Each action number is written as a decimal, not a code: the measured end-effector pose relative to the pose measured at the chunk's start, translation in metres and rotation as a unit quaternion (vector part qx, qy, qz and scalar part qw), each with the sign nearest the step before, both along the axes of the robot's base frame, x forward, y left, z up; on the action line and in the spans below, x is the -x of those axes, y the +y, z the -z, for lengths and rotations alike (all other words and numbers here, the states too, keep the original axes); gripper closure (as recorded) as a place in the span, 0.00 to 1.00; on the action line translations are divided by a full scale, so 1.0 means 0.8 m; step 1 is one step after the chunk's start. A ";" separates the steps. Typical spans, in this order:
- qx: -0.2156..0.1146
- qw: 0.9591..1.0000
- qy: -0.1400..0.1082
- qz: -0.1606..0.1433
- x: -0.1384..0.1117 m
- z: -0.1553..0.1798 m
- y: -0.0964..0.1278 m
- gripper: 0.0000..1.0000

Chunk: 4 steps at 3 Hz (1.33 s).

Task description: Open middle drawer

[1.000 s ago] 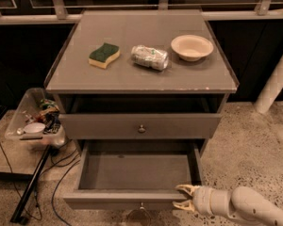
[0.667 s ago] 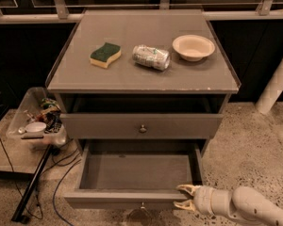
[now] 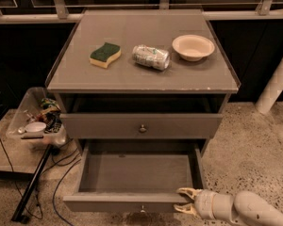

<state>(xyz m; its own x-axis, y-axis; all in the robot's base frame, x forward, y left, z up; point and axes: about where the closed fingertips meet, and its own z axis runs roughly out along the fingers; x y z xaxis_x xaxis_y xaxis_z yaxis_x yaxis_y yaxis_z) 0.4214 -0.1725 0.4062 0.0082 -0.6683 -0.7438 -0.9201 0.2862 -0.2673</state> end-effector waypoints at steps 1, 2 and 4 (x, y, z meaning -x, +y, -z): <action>0.000 1.000 0.000 0.000 0.000 0.000 0.000 0.81; 0.000 1.000 0.000 0.000 0.000 0.000 0.000 0.58; 0.000 1.000 0.000 0.000 0.000 0.000 0.000 0.12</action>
Offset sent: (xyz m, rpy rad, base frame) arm 0.0000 0.0000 0.0000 0.0000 0.0000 0.0000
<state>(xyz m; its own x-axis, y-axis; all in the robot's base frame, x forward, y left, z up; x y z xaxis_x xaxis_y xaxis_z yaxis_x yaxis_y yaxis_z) 0.4214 -0.1724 0.4062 0.0082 -0.6683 -0.7439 -0.9202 0.2861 -0.2672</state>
